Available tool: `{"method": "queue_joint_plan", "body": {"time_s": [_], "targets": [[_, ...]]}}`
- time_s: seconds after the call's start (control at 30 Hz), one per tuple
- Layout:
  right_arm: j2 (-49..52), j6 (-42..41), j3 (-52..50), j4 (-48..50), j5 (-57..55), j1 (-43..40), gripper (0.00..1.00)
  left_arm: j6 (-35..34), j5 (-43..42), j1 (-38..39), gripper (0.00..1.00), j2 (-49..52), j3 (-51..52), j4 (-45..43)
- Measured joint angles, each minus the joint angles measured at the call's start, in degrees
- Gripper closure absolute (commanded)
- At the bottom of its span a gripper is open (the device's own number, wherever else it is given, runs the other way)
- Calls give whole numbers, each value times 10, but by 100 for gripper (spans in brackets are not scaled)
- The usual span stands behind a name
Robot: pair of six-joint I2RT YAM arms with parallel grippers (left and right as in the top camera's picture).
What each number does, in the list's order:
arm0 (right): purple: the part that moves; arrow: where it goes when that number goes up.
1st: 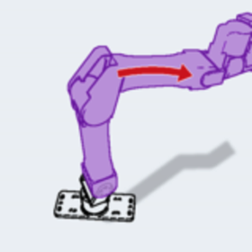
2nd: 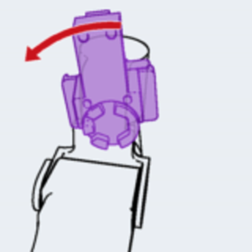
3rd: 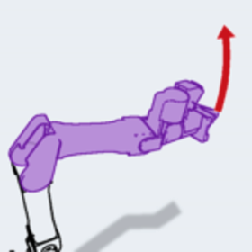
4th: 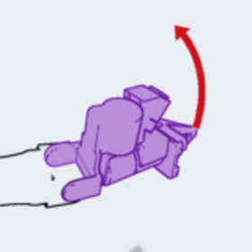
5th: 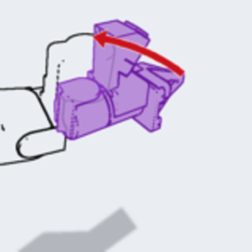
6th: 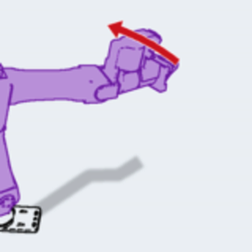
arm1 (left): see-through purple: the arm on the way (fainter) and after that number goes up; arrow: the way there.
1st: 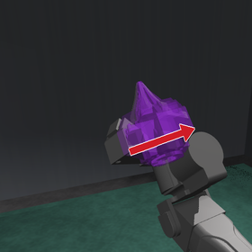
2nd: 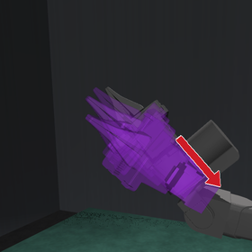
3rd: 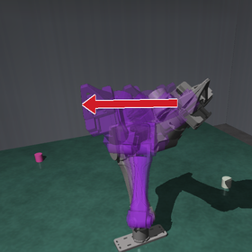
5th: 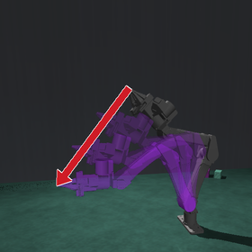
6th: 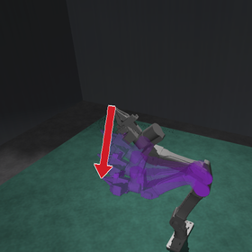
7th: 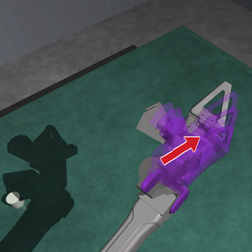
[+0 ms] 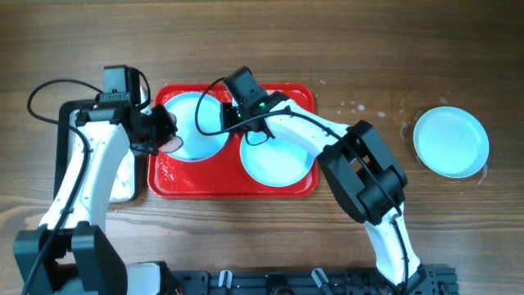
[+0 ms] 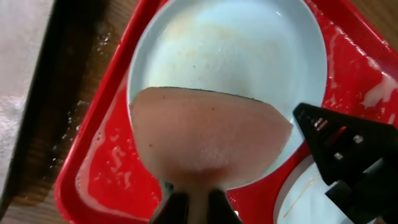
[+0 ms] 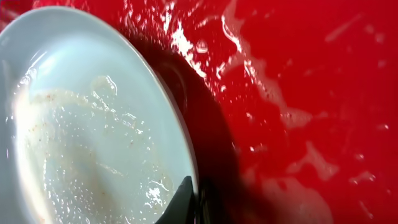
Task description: Clean dirty plates on tray and stack at the side
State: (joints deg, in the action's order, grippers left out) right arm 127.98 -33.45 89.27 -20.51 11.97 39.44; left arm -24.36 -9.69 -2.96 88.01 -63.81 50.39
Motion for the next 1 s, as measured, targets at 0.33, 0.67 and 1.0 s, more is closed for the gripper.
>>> {"method": "queue_joint_plan", "body": {"time_s": [0.33,0.67,1.0], "targets": [[-128,57,-2,-91,-93,0,96,0,9,-26,96,-28,0,26],[-232,92,-2,-140,-281,29,96,9,18,-86,96,-44,-3,83],[-235,131,-2,-115,-544,145,96,70,35,-133,96,-47,-59,131]]}}
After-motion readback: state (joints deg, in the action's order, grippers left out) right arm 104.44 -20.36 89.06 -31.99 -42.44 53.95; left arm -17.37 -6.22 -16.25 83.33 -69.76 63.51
